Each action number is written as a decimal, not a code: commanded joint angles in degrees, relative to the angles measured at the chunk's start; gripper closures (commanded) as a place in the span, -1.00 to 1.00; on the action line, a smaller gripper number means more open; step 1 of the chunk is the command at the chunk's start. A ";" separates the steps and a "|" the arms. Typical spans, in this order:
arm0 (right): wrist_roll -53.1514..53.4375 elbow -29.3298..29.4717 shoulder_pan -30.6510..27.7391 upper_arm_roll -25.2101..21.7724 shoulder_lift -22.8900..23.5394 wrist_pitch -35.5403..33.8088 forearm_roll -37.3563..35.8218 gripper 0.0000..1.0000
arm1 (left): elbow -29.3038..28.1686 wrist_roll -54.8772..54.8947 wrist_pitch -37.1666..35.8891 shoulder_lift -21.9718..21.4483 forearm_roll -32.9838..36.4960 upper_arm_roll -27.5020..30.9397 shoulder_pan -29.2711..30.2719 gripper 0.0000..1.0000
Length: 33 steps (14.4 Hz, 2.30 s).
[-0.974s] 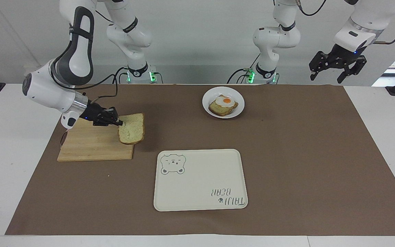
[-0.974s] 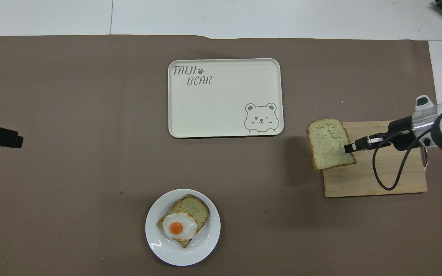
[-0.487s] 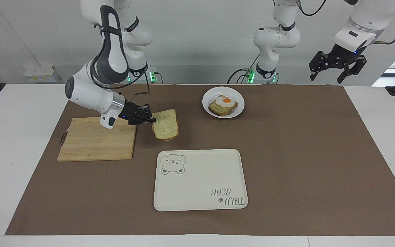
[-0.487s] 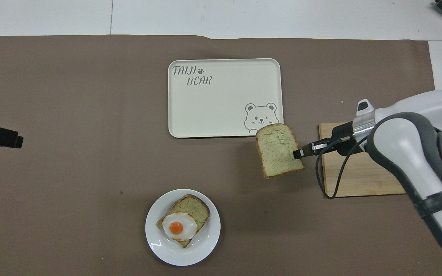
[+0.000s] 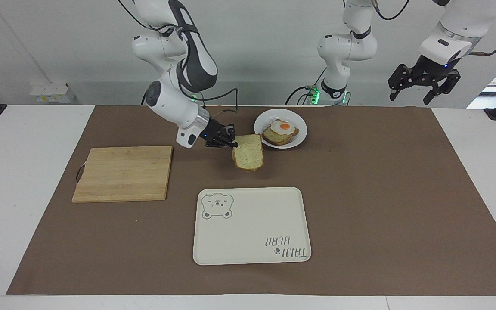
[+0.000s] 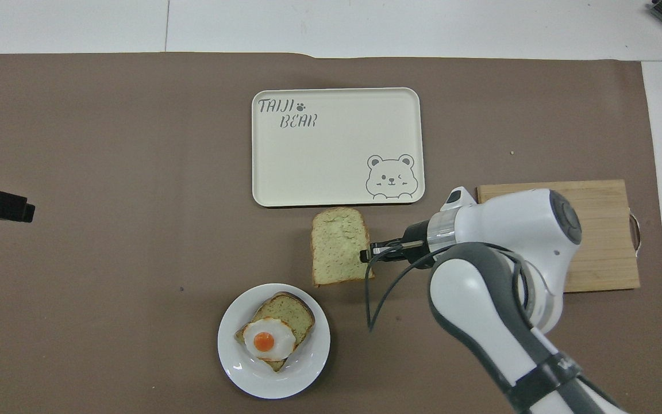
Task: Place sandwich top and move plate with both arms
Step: 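Carry the bread slice with the right gripper over the egg plate, then lower the bread onto the egg and open the right gripper, then withdraw the right gripper to the board while the left gripper reaches in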
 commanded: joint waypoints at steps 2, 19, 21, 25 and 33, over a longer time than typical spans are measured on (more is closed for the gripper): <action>8.68 -8.03 8.55 -0.24 -5.82 8.18 2.69 1.00 | -1.60 -0.52 0.23 -1.40 0.82 -0.19 0.28 -1.00; 13.62 -12.19 22.47 -1.04 -4.94 23.76 13.07 -1.00 | -1.60 -0.52 0.23 -1.40 0.82 -0.19 0.28 -1.00; 13.62 -9.82 21.14 -1.04 -4.77 23.67 12.28 -1.00 | -1.60 -0.52 0.23 -1.40 0.82 -0.19 0.28 -1.00; 13.36 -3.32 14.57 -0.95 -3.89 17.64 4.48 -1.00 | -1.60 -0.52 0.23 -1.40 0.82 -0.19 0.28 -1.00; 13.53 14.96 -0.55 -0.86 -0.73 -6.10 -19.07 -1.00 | -1.51 -0.52 0.14 -1.40 0.82 -0.36 -0.16 -1.00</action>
